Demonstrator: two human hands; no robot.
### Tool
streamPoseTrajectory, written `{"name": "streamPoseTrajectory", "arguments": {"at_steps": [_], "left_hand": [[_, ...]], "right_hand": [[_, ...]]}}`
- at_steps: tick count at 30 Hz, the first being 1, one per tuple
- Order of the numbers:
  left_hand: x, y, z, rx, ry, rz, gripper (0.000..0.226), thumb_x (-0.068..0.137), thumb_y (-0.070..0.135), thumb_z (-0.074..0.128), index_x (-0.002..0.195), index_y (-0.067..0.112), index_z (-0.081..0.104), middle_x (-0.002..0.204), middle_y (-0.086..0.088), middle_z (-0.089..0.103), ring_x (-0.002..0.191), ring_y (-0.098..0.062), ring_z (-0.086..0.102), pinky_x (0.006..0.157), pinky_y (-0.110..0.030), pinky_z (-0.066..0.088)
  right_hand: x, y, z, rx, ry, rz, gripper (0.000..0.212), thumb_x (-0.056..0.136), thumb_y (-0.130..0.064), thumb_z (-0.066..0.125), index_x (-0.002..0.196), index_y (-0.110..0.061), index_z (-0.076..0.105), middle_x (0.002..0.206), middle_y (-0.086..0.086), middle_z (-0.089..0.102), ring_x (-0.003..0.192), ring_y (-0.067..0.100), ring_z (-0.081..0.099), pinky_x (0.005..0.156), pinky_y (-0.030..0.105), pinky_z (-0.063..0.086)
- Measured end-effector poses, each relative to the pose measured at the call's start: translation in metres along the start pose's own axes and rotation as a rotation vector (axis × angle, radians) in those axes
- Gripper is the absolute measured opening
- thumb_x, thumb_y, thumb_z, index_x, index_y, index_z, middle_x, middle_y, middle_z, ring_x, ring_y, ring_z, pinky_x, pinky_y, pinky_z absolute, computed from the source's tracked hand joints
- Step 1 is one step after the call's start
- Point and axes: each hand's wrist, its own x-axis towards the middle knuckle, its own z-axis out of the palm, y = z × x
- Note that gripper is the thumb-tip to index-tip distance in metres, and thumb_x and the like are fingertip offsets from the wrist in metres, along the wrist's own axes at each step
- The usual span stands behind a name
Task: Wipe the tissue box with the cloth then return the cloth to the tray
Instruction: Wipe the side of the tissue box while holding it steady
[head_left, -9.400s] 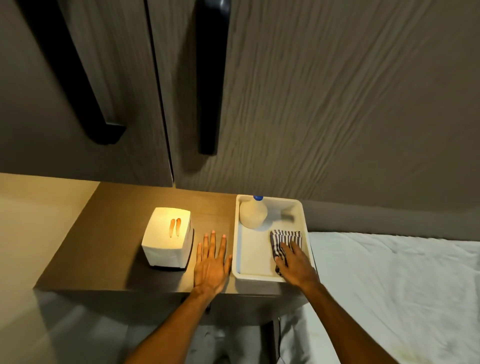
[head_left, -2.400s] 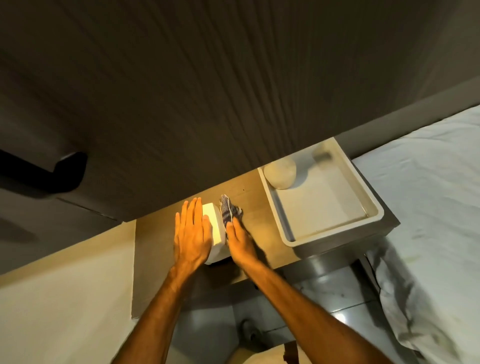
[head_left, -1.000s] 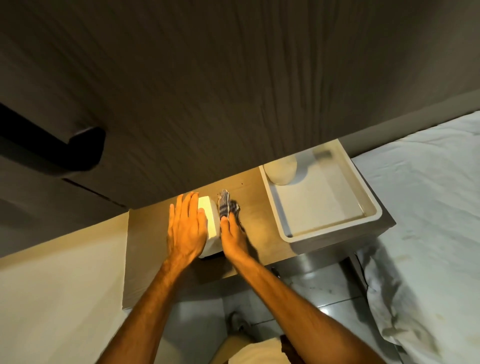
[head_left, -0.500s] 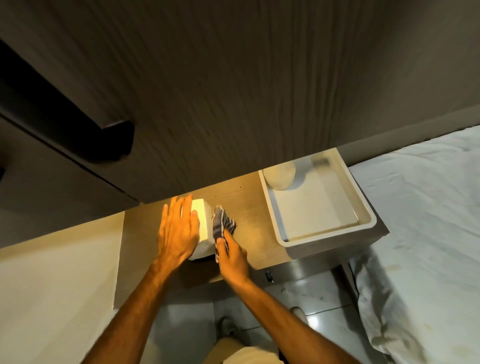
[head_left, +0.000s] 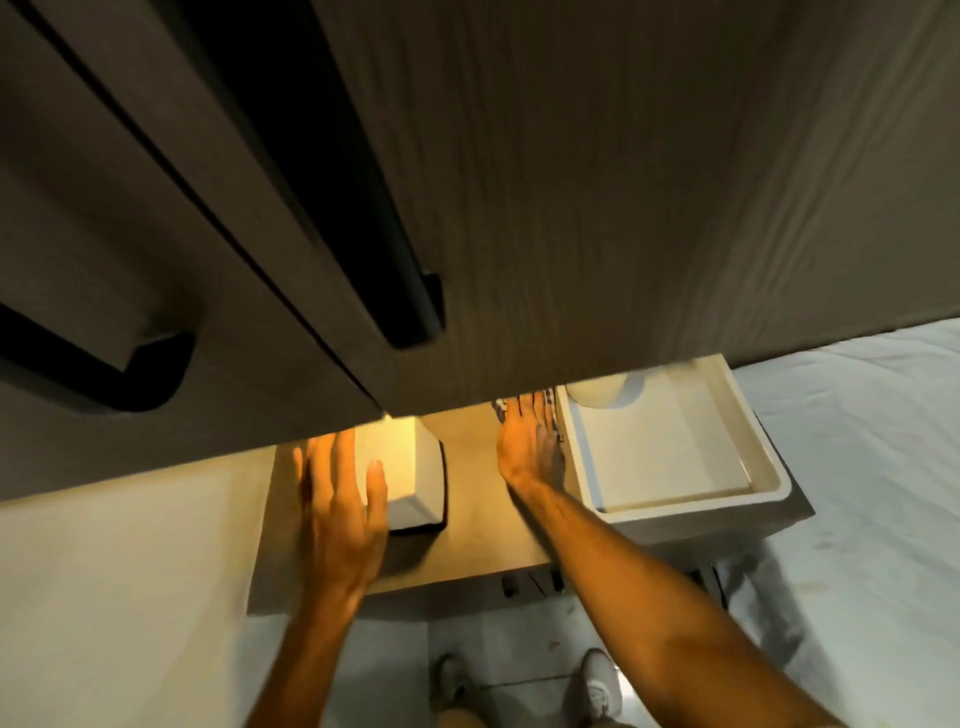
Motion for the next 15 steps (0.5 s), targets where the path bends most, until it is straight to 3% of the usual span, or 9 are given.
{"name": "streamPoseTrajectory", "arguments": {"at_steps": [2,4,8,12,15], "left_hand": [[-0.034,0.008,-0.012,-0.079,0.061,-0.040,0.055,0.104,0.035,0.036,0.156,0.018,0.038,0.163,-0.007,0.039,0.157,-0.023,0.027,0.128,-0.050,0.027],[-0.062,0.015,-0.013,-0.080,0.094,-0.048,0.052,0.103,0.031,0.036,0.153,0.019,0.042,0.162,-0.006,0.041,0.156,-0.025,0.030,0.123,-0.056,0.034],[-0.107,0.028,0.004,0.026,0.091,0.096,0.046,0.096,0.018,0.044,0.136,0.007,0.063,0.145,-0.016,0.060,0.143,-0.034,0.050,0.111,-0.062,0.047],[-0.125,0.041,0.025,0.064,0.000,0.174,0.046,0.090,0.020,0.047,0.126,0.006,0.071,0.136,-0.010,0.066,0.131,-0.037,0.061,0.095,-0.064,0.058],[-0.125,0.046,0.029,0.018,-0.028,0.176,0.046,0.092,0.020,0.047,0.130,0.006,0.069,0.139,-0.013,0.067,0.135,-0.035,0.059,0.101,-0.060,0.057]], "right_hand": [[0.010,-0.011,0.007,-0.017,-0.071,0.005,0.042,0.103,-0.013,0.049,0.144,-0.013,0.053,0.153,0.012,0.051,0.141,0.029,0.050,0.110,0.043,0.052],[0.010,-0.020,0.018,-0.036,-0.115,-0.087,0.038,0.105,-0.017,0.048,0.141,-0.016,0.057,0.152,0.010,0.054,0.142,0.028,0.050,0.112,0.044,0.051],[-0.043,0.010,0.034,-0.095,-0.100,-0.323,0.068,0.103,-0.005,0.046,0.163,-0.022,0.018,0.173,0.003,0.012,0.161,0.025,0.007,0.130,0.047,0.021],[-0.032,0.021,0.028,-0.139,-0.011,-0.116,0.075,0.103,-0.005,0.045,0.164,-0.018,0.003,0.173,0.009,-0.003,0.161,0.028,-0.006,0.132,0.046,0.011],[-0.025,-0.009,0.027,-0.137,-0.041,-0.142,0.078,0.101,0.002,0.043,0.163,-0.017,0.001,0.173,0.011,-0.007,0.160,0.030,-0.009,0.132,0.047,0.006]]}}
